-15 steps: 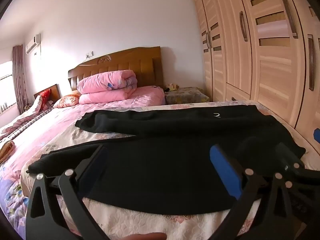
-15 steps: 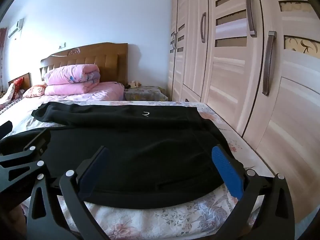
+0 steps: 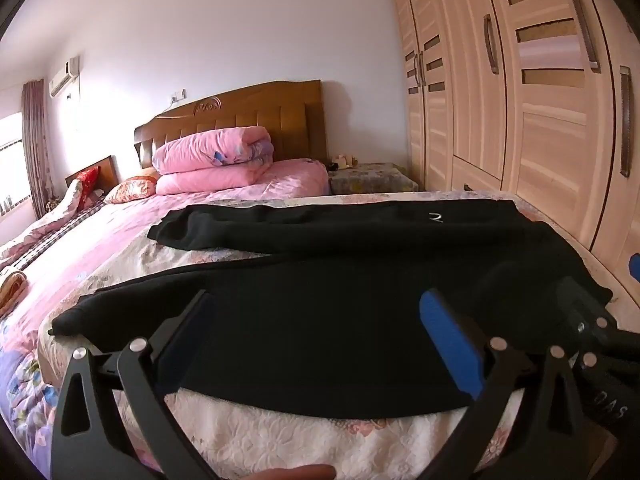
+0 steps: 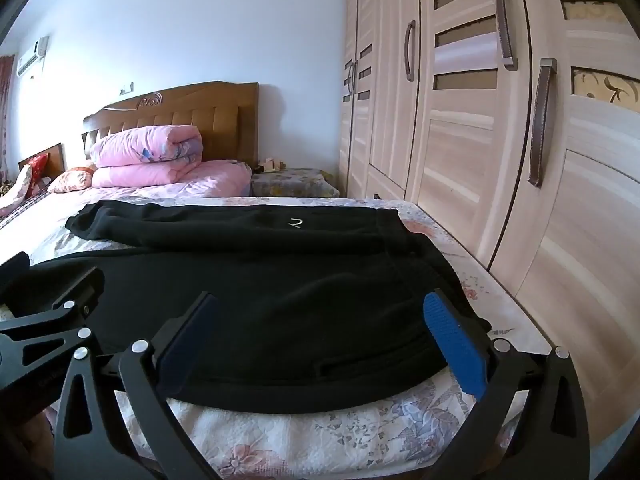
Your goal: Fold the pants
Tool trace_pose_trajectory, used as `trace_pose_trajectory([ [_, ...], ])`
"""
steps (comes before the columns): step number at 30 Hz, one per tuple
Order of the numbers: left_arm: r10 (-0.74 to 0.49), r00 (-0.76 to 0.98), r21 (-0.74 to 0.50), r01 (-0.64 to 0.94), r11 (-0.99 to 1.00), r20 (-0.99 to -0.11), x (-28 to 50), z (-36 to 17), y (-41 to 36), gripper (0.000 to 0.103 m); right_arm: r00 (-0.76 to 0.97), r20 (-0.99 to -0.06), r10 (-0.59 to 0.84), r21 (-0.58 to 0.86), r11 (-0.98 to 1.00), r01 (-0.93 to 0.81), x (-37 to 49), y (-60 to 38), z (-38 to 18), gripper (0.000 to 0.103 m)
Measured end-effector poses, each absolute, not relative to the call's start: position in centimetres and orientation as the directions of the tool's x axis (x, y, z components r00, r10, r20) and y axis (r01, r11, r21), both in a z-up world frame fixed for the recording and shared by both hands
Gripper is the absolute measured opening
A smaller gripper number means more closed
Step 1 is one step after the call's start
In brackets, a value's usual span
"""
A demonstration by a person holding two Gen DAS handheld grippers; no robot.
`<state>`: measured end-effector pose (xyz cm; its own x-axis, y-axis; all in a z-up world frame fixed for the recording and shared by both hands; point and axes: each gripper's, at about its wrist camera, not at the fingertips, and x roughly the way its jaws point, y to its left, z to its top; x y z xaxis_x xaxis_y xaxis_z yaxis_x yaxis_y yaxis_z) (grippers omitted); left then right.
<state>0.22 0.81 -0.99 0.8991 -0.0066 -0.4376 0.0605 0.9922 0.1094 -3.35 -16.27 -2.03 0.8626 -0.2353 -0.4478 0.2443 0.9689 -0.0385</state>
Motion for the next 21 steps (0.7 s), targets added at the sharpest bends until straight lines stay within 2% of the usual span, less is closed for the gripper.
trace_pose_trajectory([
  [21, -0.013, 0.888, 0.101, 0.066, 0.993, -0.459, 0.0, -2.4, 1.4, 0.102, 0.857, -0.469, -0.213, -0.023, 0.973, 0.230, -3.7, -16.4, -2.6, 0.099],
])
